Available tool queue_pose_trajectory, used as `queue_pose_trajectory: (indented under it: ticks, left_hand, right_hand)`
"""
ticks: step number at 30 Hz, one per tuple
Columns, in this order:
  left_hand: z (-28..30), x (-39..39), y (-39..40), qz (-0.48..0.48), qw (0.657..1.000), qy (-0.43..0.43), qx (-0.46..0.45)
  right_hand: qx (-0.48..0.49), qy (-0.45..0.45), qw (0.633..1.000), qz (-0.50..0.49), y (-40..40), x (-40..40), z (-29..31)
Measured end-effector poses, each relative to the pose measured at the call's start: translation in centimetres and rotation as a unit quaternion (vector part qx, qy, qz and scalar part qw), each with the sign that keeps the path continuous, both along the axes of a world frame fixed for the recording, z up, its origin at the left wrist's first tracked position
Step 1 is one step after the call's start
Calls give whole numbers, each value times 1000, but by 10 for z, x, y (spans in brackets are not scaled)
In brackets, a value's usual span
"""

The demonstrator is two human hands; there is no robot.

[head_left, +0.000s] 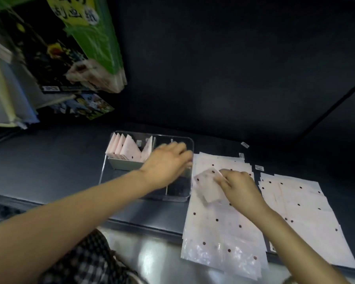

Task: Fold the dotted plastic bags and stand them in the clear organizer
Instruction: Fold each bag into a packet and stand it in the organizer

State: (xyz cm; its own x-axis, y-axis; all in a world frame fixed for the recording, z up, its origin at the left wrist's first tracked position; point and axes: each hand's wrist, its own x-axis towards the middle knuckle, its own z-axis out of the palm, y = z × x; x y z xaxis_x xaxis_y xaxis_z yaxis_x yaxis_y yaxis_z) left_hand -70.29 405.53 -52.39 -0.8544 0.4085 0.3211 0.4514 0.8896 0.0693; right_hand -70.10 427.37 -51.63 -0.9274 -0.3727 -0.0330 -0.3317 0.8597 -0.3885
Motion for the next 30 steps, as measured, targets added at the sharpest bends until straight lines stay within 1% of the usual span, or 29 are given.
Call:
queue_pose_trajectory:
  ticks: [2,4,5,6,7,10,12,14,16,18,20,24,26,30]
  left_hand:
    - [3,-9,-41,63,996,-52,-35]
    - [-5,-14,-74,115,979,-132,-101]
    - [-11,-15,-85,133,968,-171,-129]
    - [-16,-15,-92,143,960,-197,-137]
    - [-21,-15,-96,148,957,-215,-128]
    - [-30,-16,-102,151,958,-235,-67]
    - [-32,-14,-109,152,959,-227,-71]
    - [-33,-11,-118,164,954,-239,-71]
    - [-33,-8,-125,184,944,-269,-47]
    - [-33,-7,-129,194,940,-281,-17]
    - [-32,-6,-131,201,942,-269,16]
    - [-33,-1,-132,203,951,-228,46]
    - [-34,1,-130,200,953,-220,52]
    - [-38,6,-130,190,950,-238,68]
  right_hand:
    - [-142,-47,988,-38,-18,-7,10]
    - [-287,-135,944,-93,-41,-13,15]
    - [-335,-171,919,-116,-52,-15,17]
    - [-363,-190,903,-132,-63,-18,17]
    - [-381,-203,891,-144,-73,-22,17]
    - [-411,-238,862,-175,-102,-36,14]
    - [-410,-252,857,-187,-119,-47,9]
    - [-395,-254,862,-188,-136,-57,2]
    - [-367,-244,879,-182,-153,-66,-5]
    - [-319,-220,904,-179,-169,-75,-11]
    - [-262,-192,929,-176,-184,-82,-15]
    - [-171,-160,960,-153,-207,-89,-20]
    - [-124,-138,972,-146,-218,-90,-23]
    - [-52,-114,985,-115,-238,-86,-31]
